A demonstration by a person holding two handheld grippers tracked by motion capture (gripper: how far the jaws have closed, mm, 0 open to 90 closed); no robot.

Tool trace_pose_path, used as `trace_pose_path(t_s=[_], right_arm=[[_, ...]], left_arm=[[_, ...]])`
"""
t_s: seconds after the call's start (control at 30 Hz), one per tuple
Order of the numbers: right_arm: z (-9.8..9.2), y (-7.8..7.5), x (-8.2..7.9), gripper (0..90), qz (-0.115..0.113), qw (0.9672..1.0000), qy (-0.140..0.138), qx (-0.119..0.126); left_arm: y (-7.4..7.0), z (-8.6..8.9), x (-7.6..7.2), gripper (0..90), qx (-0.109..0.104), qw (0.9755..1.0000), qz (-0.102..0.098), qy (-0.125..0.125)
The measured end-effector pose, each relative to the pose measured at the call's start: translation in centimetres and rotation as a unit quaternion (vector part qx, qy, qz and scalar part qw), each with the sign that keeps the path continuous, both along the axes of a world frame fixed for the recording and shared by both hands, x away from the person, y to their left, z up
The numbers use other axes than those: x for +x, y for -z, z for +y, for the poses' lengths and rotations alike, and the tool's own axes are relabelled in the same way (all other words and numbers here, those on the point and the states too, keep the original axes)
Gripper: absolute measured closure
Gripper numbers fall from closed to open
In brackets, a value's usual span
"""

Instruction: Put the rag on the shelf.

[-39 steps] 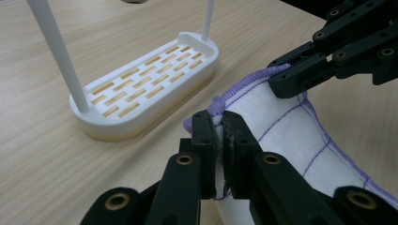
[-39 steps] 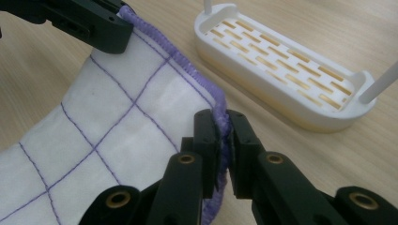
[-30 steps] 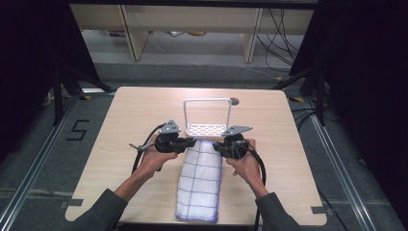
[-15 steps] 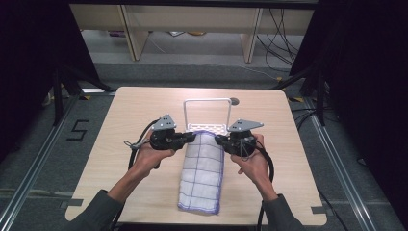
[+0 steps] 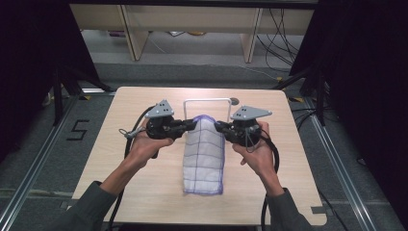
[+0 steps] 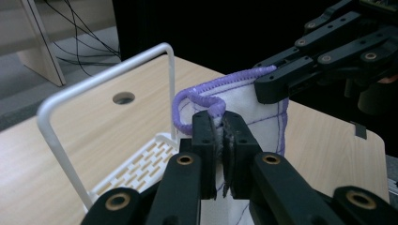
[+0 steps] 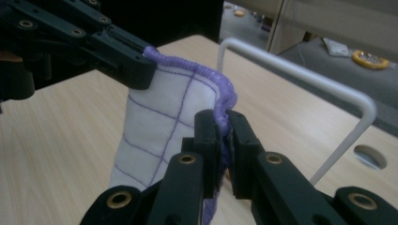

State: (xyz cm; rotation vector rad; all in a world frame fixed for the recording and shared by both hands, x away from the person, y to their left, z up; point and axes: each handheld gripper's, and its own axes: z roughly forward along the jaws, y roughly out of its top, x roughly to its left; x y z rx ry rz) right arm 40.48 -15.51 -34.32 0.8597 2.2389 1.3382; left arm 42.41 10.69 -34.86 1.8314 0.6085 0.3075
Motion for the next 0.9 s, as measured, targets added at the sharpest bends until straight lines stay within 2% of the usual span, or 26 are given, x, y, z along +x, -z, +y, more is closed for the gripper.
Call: trace_pose_path(t_s=[0.03, 0.13, 0.2, 0.27, 0.37, 0.4, 0.43, 0.5, 0.57, 0.67, 0.73, 0.77, 0.83, 0.9], right_arm=[[0.0, -0.6, 0.1, 84.6, -0.003, 1.0, 0.003, 0.0], [0.1, -2.5, 0.8, 84.6, -0.01, 0.9999, 0.004, 0.001], [0.2, -2.7, 1.1, 84.6, -0.017, 0.9998, -0.002, 0.005], [0.2, -3.6, 1.6, 84.7, -0.02, 0.9998, 0.003, 0.001], [0.3, -4.5, 2.2, 84.7, -0.02, 0.9997, 0.01, 0.012], [0.2, -4.8, 2.6, 84.7, -0.03, 0.9995, 0.011, 0.008], [0.3, -5.1, 2.8, 84.7, -0.024, 0.9996, 0.009, 0.013], [0.3, -5.5, 3.3, 84.6, -0.033, 0.9994, 0.008, 0.01], [0.4, -5.9, 3.8, 84.6, -0.027, 0.9993, 0.019, 0.019], [0.3, -6.4, 4.6, 84.6, -0.032, 0.9992, 0.019, 0.018], [0.3, -6.7, 5.0, 84.6, -0.035, 0.9988, 0.024, 0.023], [0.3, -6.9, 5.2, 84.6, -0.031, 0.9988, 0.027, 0.026], [0.2, -7.3, 5.9, 84.6, -0.04, 0.9986, 0.024, 0.026], [0.4, -7.7, 6.3, 84.7, -0.038, 0.9983, 0.033, 0.028]], left_arm=[[-0.5, 0.0, 0.1, 84.2, -0.005, 1.0, -0.002, 0.001], [-1.9, 0.2, 0.5, 84.3, 0.002, 0.9999, -0.011, -0.006], [-2.6, 0.3, 0.9, 84.3, 0.006, 0.9998, -0.012, -0.011], [-3.2, 0.4, 1.3, 84.3, 0.004, 0.9998, -0.012, -0.016], [-4.1, 0.5, 2.0, 84.3, 0.005, 0.9995, -0.02, -0.024], [-4.4, 0.6, 2.3, 84.3, 0.009, 0.9994, -0.021, -0.026], [-4.7, 0.6, 2.6, 84.2, 0.011, 0.9993, -0.023, -0.027], [-5.2, 0.8, 3.2, 84.1, 0.009, 0.9991, -0.025, -0.032], [-5.6, 0.9, 3.9, 84.2, 0.008, 0.9988, -0.026, -0.041], [-6.1, 1.2, 4.8, 84.2, 0.009, 0.9984, -0.026, -0.05], [-6.4, 1.4, 5.2, 84.3, -0.002, 0.9983, -0.021, -0.053], [-6.5, 1.5, 5.4, 84.3, -0.004, 0.9983, -0.02, -0.055], [-6.9, 1.5, 5.8, 84.3, -0.004, 0.998, -0.022, -0.059], [-7.3, 1.5, 6.1, 84.4, -0.01, 0.9979, -0.021, -0.06]])
